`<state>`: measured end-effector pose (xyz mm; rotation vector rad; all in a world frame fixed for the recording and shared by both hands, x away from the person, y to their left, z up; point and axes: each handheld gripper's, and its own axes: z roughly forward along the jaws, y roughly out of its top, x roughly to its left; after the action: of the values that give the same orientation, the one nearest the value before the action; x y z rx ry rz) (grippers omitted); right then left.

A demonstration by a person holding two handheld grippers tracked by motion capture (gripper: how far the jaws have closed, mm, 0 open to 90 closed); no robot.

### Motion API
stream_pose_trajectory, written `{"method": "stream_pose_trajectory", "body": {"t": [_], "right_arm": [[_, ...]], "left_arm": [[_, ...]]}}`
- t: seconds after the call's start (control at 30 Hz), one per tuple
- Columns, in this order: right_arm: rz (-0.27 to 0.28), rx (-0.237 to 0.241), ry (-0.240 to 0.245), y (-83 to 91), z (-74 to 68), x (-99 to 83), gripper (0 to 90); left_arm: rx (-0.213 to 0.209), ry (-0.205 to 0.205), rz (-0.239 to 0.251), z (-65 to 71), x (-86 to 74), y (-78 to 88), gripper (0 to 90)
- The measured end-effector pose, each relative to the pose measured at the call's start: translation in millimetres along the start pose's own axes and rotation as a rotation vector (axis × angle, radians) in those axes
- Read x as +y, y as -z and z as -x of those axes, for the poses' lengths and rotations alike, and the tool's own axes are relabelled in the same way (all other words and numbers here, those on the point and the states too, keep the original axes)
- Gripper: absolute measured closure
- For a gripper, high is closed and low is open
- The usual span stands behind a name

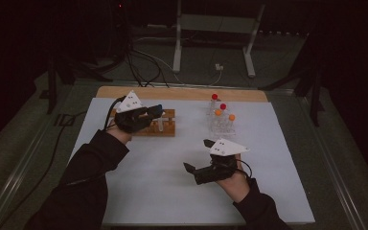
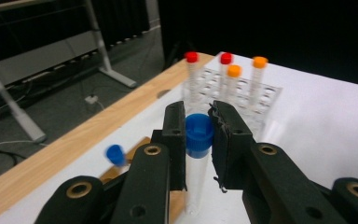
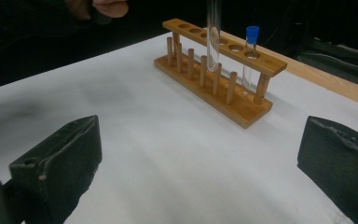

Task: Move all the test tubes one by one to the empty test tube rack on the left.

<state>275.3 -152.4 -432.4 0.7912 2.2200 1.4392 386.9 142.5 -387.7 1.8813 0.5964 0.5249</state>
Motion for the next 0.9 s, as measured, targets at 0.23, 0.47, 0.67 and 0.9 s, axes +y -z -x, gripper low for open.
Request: {"method": "stream_pose_trajectory", "body": {"t": [0.23, 0.47, 0.67, 0.9], "right_arm": [[-0.005, 0.002, -0.009, 0.2, 2.5, -0.1, 0.0], [-0.009, -0.004, -0.011, 0.4, 3.6, -0.7, 0.0], [-0.01, -0.004, -0.011, 0.9, 5.3, -1.4, 0.0], [-0.013, -0.004, -0.014, 0.9, 6.6, -2.5, 0.0]], "left_arm": [[0.072, 0.009, 0.028, -21.2, 4.1, -4.0, 77.7], [0.145, 0.012, 0.028, -35.8, 3.5, -18.0, 77.6], [0.181, 0.032, 0.017, -44.4, -4.8, -32.2, 77.6], [0.182, 0.064, -0.006, -48.3, -20.4, -43.1, 77.6]]}}
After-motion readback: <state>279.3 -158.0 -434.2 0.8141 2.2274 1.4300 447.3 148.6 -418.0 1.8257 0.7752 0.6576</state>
